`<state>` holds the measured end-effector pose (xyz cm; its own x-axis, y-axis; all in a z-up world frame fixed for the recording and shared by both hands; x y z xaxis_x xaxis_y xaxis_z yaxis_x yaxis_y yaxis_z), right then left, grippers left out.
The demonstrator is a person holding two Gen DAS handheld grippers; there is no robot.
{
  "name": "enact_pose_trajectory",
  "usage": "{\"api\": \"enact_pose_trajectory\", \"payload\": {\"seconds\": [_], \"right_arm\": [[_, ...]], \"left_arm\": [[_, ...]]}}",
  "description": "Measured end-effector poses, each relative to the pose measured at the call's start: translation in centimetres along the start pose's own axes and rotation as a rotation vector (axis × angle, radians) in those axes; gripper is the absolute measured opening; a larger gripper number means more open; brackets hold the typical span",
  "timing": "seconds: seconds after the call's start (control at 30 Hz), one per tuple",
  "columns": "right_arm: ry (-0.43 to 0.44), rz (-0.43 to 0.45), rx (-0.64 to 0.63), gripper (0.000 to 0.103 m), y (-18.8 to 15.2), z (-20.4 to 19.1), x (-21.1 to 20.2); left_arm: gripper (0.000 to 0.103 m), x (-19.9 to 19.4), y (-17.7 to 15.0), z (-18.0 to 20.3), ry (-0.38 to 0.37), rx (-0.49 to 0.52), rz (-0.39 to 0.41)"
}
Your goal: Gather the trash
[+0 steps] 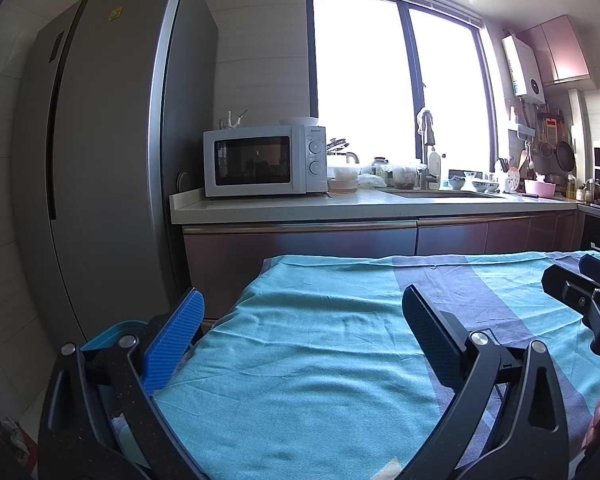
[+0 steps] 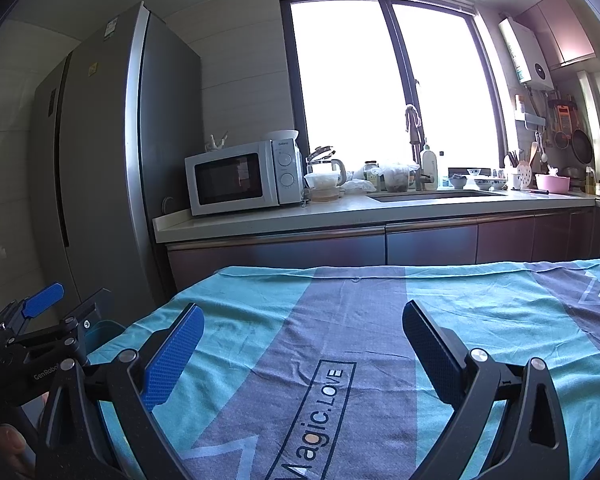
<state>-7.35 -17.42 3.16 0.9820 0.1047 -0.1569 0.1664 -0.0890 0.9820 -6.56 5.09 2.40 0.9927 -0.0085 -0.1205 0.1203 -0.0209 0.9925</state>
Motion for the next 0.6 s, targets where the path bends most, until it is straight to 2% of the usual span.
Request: {"api": "enact_pose_trajectory", "payload": {"seconds": [0.6], "right_arm": [[-0.004, -0.002, 0.008, 0.096, -0.12, 0.17, -0.1]], "left_arm": [[0.098, 0.34, -0.13, 0.03, -0.001, 0.003, -0.003]]}}
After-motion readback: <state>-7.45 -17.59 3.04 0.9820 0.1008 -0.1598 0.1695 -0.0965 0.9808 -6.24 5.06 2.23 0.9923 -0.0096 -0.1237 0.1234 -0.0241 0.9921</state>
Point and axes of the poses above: each gripper's, at about its wrist camera, not at the fingertips, and x roughly the way its jaws point, z to its right, y to its top, the point moved 2 cm from there along x, roughly the way its jaws point, and after that the axes turned 5 degrees about z, right-handed, at the moved point
